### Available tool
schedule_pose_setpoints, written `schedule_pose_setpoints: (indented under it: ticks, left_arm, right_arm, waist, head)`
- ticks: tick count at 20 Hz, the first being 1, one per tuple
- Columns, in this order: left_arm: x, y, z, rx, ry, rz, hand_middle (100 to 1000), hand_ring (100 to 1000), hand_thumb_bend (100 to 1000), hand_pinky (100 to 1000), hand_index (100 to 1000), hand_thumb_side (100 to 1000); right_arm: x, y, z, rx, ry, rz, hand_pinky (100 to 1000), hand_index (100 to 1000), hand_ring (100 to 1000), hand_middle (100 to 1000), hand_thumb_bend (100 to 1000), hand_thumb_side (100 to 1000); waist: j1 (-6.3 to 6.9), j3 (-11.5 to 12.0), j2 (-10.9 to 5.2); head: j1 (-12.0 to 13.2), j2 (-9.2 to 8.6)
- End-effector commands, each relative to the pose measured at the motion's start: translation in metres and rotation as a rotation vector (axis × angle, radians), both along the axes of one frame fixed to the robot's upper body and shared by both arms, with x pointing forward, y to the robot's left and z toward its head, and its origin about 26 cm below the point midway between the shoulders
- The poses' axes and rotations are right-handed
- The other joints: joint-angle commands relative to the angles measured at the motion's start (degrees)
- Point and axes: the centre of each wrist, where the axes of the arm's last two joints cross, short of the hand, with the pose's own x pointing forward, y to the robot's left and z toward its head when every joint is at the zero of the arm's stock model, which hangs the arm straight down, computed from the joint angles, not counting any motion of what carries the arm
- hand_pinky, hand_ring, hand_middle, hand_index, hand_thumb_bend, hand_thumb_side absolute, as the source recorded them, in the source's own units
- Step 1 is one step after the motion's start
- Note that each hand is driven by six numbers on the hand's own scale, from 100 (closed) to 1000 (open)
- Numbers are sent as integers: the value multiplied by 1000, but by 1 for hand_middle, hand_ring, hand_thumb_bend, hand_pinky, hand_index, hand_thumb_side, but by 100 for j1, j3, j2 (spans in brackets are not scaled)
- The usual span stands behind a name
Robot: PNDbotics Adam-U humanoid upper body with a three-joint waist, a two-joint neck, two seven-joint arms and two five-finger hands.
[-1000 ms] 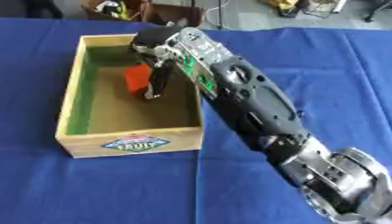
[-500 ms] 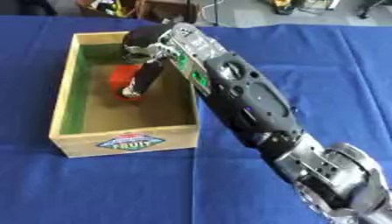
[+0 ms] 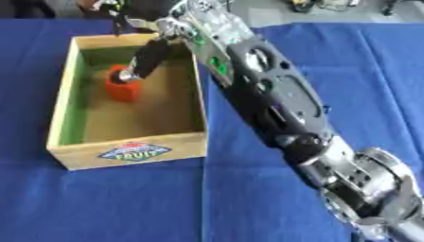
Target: Pick up objects on the table and place them in the box.
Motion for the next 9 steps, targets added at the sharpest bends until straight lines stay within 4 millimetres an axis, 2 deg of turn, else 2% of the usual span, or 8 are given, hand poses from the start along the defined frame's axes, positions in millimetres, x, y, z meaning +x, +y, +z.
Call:
schedule_pose_setpoints:
  ticks: [1,2,4,6,7,9]
  left_arm:
    - [-3,0,5,6,-17,4,723,701,100,670,804,1000]
    - [-3,1,4,4,-16,7,723,701,100,670,804,1000]
    - [-4,2,3,1,-14,14,724,701,100,670,804,998]
    - [-4,3,2,-3,-12,23,724,702,100,670,804,998]
    - [-4,3,2,-5,-12,26,725,702,100,670,804,998]
    - [-4,4,1,-11,-10,30,725,703,100,670,804,998]
  right_arm:
    - [-26,-22,35,138,-112,44,615,889,720,791,302,831]
    - [-33,-30,40,191,-134,61,604,889,707,784,198,843]
    - [-47,-47,47,299,-170,87,579,883,684,767,100,824]
    - [-60,-68,48,420,-217,90,559,879,658,755,100,865]
    - [-66,-75,48,476,-234,92,527,888,612,753,100,868]
    - [-81,-92,44,632,-284,112,538,880,602,747,100,916]
  waist:
    - [70,-31,-196]
    - [86,-53,-209]
    - [120,-100,-232]
    - [162,-158,-256]
    - [183,-182,-263]
    - [250,-252,-274]
  head:
    - [50,105]
    - [75,144]
    - [144,218]
    - [223,293]
    - [252,324]
    - [294,374]
